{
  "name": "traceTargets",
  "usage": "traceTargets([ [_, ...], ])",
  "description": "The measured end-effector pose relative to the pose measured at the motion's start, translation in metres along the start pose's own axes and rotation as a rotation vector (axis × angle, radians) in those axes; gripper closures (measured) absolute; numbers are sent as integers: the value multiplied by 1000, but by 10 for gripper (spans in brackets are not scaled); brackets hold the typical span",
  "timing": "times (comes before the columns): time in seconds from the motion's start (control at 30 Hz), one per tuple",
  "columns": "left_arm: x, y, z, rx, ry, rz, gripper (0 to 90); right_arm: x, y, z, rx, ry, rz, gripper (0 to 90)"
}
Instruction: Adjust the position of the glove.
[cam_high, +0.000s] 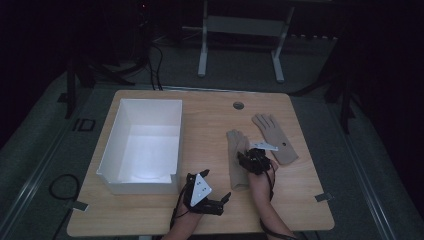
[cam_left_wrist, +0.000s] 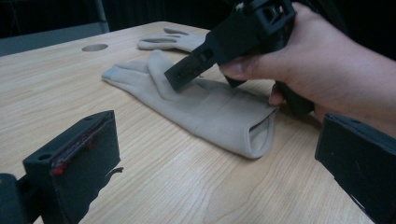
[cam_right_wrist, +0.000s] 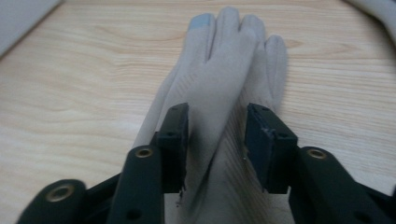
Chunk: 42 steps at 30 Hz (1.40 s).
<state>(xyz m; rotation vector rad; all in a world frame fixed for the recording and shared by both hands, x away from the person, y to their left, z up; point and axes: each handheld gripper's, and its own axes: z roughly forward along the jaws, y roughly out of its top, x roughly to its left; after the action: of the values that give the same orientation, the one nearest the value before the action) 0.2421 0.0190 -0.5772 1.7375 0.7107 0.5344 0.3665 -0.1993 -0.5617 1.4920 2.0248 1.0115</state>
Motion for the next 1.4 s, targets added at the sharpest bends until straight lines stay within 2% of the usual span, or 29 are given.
traceTargets([
  [0.03,0,0,0,0,0,0,2,-2,2,-3,-7,11,-15,587],
  [0.1,0,0,0,1,0,-1,2,-2,4,-8,-17,2,-59,542],
  [0.17,0,0,0,1,0,-2,2,-4,8,-14,-31,-12,-91,536],
  [0.37,0,0,0,0,1,-4,2,-16,19,-24,-51,30,-103,539],
  [0.43,0,0,0,1,0,-6,2,-27,29,-31,-64,48,-121,529],
  [0.47,0,0,0,1,0,-6,2,-27,29,-31,-64,48,-121,529],
  [0.5,0,0,0,1,0,-6,2,-33,33,-35,-80,68,-126,519],
  [0.6,0,0,0,0,0,-5,2,-36,35,-36,-83,68,-133,521],
  [0.67,0,0,0,0,-1,-6,2,-49,41,-42,-100,82,-166,527],
  [0.8,1,0,0,1,0,-7,2,-60,47,-46,-118,91,-209,536],
  [0.83,1,0,0,1,0,-7,2,-60,47,-46,-118,91,-209,536],
  [0.9,0,0,0,0,-1,-5,2,-72,51,-48,-115,94,-250,545],
  [0.97,1,0,0,0,0,-7,2,-75,51,-49,-113,88,-266,549],
  [1.0,1,0,0,0,0,-7,2,-84,52,-50,-112,81,-291,550],
  [1.2,1,0,0,0,1,-7,2,-114,56,-53,-115,71,-287,552],
  [1.4,1,0,0,0,1,-10,2,-138,59,-48,-90,47,-300,550],
])
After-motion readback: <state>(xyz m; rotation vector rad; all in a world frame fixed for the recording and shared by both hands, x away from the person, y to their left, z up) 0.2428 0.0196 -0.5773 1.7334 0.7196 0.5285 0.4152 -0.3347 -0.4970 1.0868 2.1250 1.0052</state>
